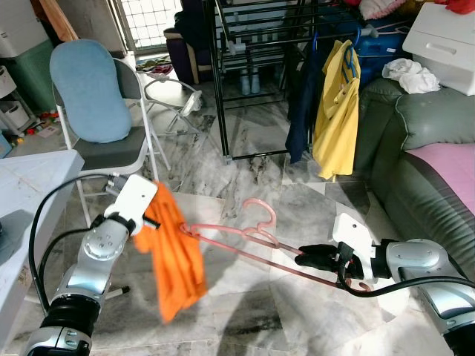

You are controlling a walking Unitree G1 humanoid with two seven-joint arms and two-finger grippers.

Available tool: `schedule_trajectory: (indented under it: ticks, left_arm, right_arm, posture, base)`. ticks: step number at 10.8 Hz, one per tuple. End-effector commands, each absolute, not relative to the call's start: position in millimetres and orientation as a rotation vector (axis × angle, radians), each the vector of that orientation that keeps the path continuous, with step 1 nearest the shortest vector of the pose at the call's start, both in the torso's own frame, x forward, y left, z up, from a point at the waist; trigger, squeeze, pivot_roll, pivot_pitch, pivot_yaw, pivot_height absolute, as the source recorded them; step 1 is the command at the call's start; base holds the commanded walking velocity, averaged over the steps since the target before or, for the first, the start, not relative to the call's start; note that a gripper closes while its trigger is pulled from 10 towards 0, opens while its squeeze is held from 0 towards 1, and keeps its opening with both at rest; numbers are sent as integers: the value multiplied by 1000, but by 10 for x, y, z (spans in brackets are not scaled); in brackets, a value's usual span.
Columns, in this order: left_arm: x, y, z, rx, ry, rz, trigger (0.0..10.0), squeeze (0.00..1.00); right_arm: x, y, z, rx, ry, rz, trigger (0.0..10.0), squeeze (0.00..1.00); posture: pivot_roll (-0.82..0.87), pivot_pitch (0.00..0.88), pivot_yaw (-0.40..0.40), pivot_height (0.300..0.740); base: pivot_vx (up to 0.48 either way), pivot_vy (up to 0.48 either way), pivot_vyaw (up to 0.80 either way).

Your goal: Hang hanger

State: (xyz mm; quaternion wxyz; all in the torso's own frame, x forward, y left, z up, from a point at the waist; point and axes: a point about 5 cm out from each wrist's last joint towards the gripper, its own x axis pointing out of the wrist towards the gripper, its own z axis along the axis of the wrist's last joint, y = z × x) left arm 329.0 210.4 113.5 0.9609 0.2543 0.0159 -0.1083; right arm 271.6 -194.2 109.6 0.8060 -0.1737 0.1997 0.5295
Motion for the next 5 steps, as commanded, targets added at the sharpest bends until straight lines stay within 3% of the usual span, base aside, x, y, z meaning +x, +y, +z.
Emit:
schedule_trajectory:
  ticks: [1,5]
  left_arm:
    - [3300,2104,1208,510,2,-225,10000,0]
    - [3273,2147,1219,508,3,-229,10000,0]
  right_arm:
    - [2717,-1930,1119,-378,420,1151,10000,0]
    - [2742,-1939,1138,-388,406,1138,10000,0]
  posture:
    - [-69,47,85,740]
    - [-64,49,83,740]
  base:
    - [0,0,0]
    - [0,0,0]
